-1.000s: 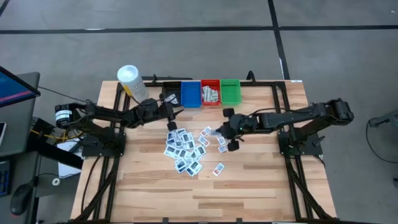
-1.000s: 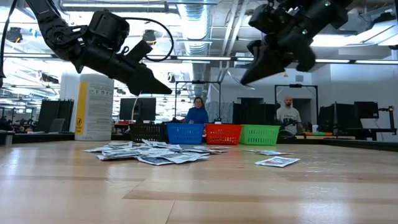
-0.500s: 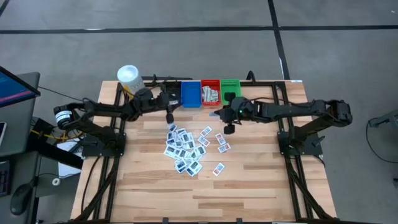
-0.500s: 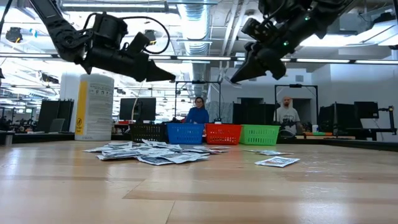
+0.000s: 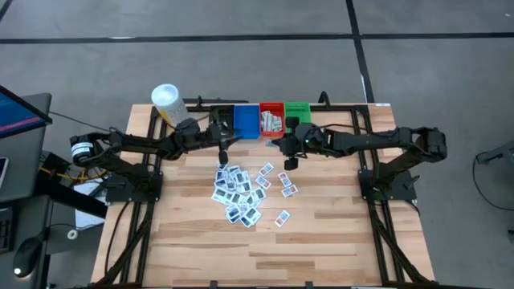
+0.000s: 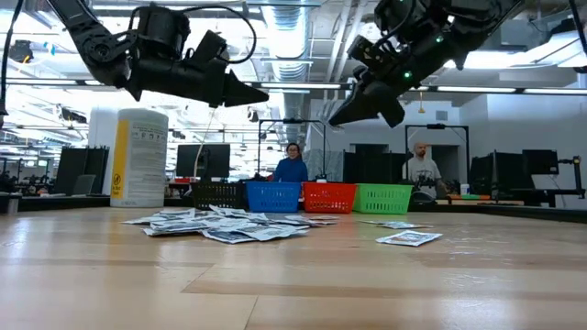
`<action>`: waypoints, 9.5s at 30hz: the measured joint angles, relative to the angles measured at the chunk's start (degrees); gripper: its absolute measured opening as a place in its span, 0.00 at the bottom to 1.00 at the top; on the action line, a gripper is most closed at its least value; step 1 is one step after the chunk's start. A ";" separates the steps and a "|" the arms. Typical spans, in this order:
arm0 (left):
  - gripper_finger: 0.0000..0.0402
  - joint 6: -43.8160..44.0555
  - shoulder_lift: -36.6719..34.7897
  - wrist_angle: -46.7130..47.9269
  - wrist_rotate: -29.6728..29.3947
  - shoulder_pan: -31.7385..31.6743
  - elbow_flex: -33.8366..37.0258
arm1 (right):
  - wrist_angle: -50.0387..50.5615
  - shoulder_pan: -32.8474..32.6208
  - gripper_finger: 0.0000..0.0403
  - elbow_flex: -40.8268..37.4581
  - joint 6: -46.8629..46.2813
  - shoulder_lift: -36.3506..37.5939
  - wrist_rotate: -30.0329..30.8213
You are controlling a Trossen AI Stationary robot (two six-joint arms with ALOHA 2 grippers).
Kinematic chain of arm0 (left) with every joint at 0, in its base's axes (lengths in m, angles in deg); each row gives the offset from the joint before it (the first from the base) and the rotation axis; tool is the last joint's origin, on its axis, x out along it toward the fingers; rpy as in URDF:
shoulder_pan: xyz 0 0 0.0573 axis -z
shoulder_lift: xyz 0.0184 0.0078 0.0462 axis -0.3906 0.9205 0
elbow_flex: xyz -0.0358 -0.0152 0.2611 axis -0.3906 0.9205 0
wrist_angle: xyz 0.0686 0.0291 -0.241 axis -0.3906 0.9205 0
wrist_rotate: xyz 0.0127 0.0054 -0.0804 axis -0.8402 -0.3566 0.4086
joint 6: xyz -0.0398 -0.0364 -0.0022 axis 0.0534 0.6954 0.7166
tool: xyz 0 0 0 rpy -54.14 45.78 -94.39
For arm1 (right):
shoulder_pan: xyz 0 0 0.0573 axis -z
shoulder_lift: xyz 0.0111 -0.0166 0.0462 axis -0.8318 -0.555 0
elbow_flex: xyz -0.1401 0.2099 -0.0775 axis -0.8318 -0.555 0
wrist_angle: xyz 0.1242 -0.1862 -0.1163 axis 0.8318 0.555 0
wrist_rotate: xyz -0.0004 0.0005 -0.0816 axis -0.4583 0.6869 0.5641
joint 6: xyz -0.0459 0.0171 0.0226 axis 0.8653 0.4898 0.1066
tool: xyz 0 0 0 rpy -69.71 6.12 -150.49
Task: Pick & Place First Aid Supplies
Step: Put the orange ointment pack into the black bin
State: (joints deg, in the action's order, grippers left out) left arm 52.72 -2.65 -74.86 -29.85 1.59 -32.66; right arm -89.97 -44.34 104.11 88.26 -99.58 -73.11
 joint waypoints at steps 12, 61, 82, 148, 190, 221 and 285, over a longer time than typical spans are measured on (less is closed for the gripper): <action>0.49 17.02 0.00 0.28 -12.89 13.42 0.28 | -0.07 -8.64 0.00 -0.01 -6.06 -2.24 5.18; 0.44 43.27 6.91 1.77 -34.97 29.67 1.53 | -5.27 -23.69 0.00 12.62 -9.19 -16.86 27.93; 0.42 41.98 7.04 11.37 -35.35 30.01 1.62 | -4.57 -18.28 0.35 12.59 -19.98 -25.73 -1.30; 0.42 24.39 6.99 9.99 -33.89 29.67 1.56 | 7.38 -19.06 0.00 12.60 -21.49 -17.49 8.77; 0.54 -21.03 7.02 0.93 -27.28 28.36 1.55 | 2.28 -18.14 0.00 12.62 -19.43 -13.21 2.21; 0.06 -13.07 7.02 -1.20 -20.47 28.39 1.57 | 1.27 -17.92 0.01 12.62 -17.84 -13.23 2.58; 0.18 21.44 0.04 12.37 -22.22 -12.25 1.31 | -6.67 -19.30 0.28 -23.93 -33.44 8.32 15.91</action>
State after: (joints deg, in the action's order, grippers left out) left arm 74.16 -2.61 -62.49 -52.07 -10.65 -31.35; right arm -96.64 -63.64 80.18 54.82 -91.26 -57.20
